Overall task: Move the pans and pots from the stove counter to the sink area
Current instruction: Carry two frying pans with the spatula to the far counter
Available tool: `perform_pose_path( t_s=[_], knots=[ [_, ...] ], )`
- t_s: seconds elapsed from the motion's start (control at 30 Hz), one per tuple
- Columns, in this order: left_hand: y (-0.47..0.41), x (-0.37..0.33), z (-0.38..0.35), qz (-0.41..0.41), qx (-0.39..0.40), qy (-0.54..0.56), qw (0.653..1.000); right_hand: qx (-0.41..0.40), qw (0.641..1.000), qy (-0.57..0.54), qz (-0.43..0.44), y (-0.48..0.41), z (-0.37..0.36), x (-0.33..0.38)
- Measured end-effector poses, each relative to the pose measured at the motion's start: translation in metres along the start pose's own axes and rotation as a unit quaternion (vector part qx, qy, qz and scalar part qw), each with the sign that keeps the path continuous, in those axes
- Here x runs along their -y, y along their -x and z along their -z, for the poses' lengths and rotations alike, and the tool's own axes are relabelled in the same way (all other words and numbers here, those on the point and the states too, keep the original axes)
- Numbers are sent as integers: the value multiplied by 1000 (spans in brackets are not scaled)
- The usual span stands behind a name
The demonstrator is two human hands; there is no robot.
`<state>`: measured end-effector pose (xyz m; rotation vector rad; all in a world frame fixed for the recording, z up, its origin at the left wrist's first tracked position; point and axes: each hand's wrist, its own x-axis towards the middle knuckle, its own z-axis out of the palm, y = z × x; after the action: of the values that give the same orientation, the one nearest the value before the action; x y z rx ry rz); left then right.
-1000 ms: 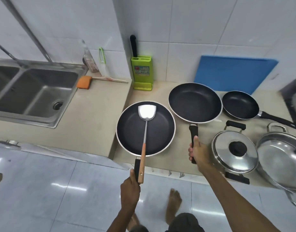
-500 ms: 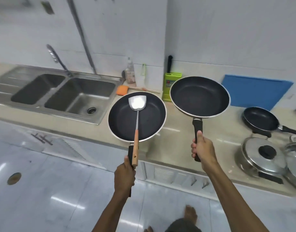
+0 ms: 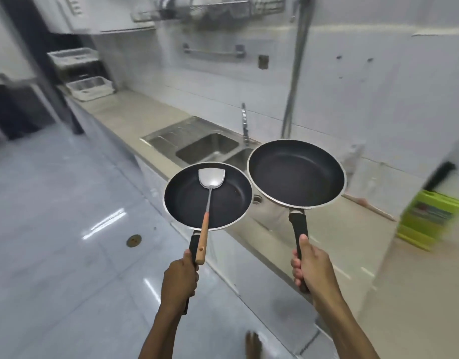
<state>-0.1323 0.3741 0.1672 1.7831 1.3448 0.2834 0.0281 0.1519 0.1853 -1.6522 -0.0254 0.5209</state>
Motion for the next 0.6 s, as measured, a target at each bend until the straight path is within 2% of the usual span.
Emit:
perform_pose_path(
  t_s=[0.13, 0.37, 0.6],
  knots=[
    [-68, -3, 40, 51, -51, 56, 996, 61, 998, 24, -2, -55, -85, 23],
    [-205, -11, 117, 132, -128, 92, 979, 144, 988, 50, -15, -154, -225, 74],
    [-335, -11, 191, 167, -187, 106, 962, 180, 979, 99, -10, -242, -361, 112]
  ],
)
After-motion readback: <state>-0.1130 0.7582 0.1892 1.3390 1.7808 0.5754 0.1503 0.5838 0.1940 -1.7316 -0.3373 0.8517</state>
